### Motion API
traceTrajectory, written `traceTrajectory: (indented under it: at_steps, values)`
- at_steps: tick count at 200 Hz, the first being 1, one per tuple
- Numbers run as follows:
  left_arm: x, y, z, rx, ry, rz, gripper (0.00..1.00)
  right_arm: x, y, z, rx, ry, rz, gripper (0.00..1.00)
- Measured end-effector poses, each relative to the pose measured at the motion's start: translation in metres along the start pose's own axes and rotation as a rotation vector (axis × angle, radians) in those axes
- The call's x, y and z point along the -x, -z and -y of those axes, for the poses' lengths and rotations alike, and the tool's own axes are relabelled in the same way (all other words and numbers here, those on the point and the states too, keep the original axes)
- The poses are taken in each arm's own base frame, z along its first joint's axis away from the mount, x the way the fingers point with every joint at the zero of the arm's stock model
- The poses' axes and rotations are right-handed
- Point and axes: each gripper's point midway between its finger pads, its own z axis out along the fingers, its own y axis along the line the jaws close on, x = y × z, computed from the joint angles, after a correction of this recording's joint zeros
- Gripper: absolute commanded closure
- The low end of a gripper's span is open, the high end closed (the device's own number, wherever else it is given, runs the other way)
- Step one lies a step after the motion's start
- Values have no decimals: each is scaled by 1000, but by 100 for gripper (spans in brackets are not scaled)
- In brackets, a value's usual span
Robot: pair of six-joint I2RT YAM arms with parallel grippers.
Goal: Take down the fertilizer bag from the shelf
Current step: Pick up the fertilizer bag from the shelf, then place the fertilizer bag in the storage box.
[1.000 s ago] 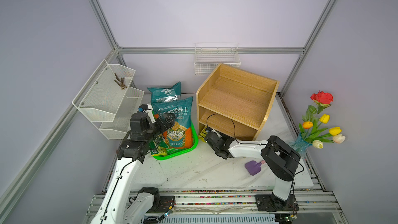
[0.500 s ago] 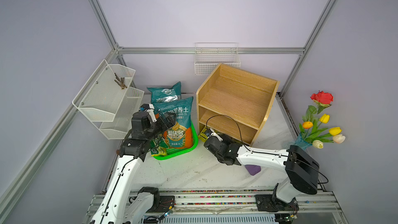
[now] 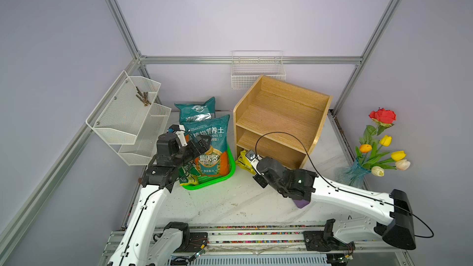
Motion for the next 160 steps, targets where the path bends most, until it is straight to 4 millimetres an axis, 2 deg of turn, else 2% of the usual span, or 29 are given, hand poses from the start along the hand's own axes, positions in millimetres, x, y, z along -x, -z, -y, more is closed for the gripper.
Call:
traceTrajectory:
  at_steps: [30,58,79,122,139,160]
  values:
    - [-18,-7,-9,22,-1,-86,0,35,31,-15,161,-42,132,100]
    - [-25,-5,-13,38,37,-113,0,60,33,-21,191,-22,213,100]
    - [-28,-2,-10,35,146,-127,0,68,15,-23,150,31,227,100]
    - [-28,11,13,-34,429,-150,0,71,-43,-36,72,163,176,100]
    - [-29,20,24,-69,501,-156,0,71,-52,-41,73,191,176,100]
    - [-29,27,36,-113,566,-169,0,77,-51,-44,86,205,214,100]
